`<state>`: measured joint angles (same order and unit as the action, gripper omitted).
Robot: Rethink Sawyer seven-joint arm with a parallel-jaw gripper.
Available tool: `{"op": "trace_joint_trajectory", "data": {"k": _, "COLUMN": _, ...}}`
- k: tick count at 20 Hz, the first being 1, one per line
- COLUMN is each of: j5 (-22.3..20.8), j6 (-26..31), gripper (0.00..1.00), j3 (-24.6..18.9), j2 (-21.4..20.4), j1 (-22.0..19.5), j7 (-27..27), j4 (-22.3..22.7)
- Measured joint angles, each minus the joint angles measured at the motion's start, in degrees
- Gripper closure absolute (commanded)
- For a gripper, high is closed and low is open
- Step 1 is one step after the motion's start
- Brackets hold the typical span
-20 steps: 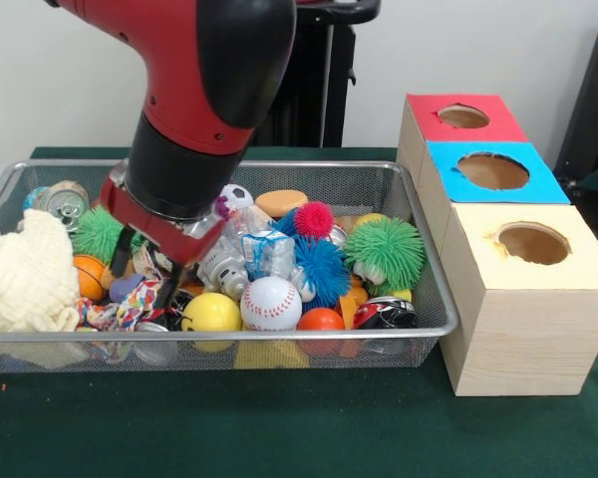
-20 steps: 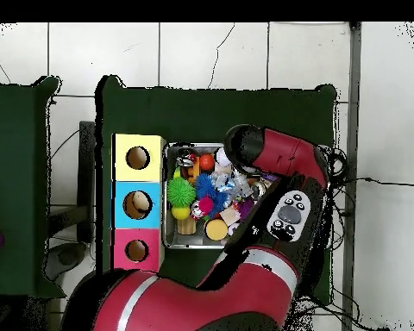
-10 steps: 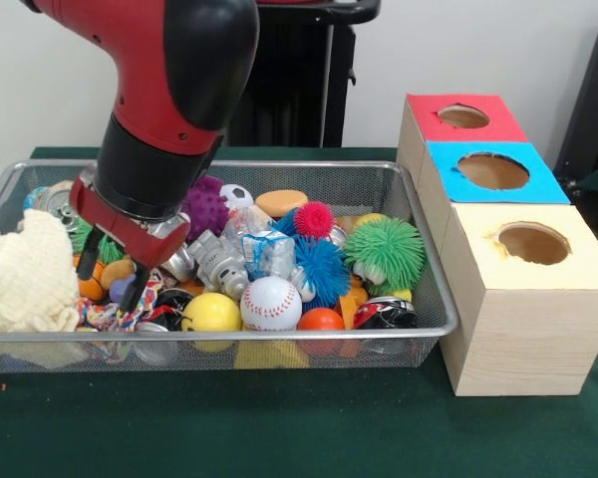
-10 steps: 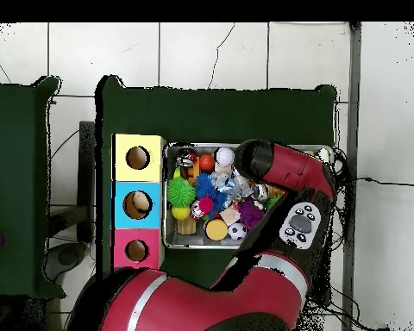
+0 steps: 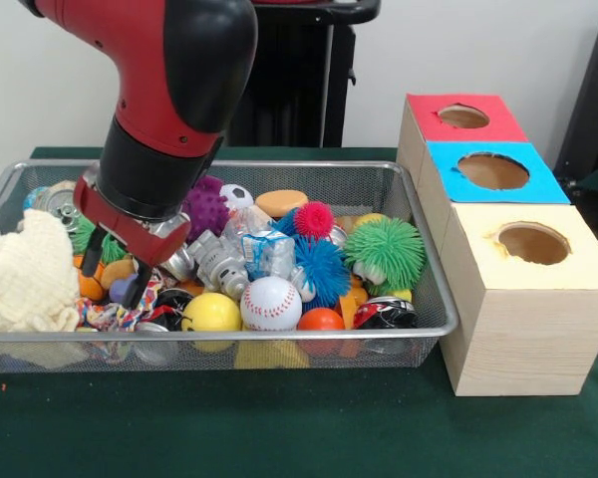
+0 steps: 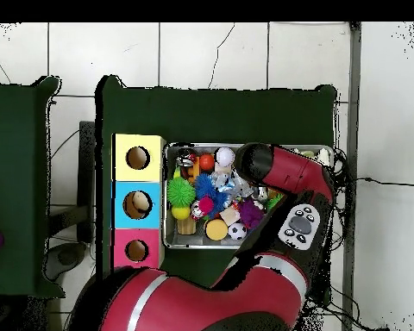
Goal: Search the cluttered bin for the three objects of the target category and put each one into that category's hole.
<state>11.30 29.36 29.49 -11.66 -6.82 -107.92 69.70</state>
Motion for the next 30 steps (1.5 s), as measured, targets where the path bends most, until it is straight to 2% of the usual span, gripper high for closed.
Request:
{"op": "trace_joint_trajectory", "data": {"k": 7, "j5": 0.1, "j6": -1.2, "gripper": 0.00, "j3": 0.0, "j2": 0.1, "j1": 0.0, "j7": 0.0, "j4": 0.0}}
{"op": "trace_joint_trajectory", "data": {"k": 16, "j5": 1.2, "j6": -6.6, "gripper": 0.00, "j3": -0.1, "j2": 0.8, "j1": 0.1, "j7": 0.0, "j4": 0.0}}
{"op": "trace_joint_trajectory", "data": {"k": 30, "j5": 2.1, "j6": -5.2, "gripper": 0.00, "j3": 0.0, "j2": 0.9, "j1": 1.8, "j7": 0.0, "j4": 0.4}}
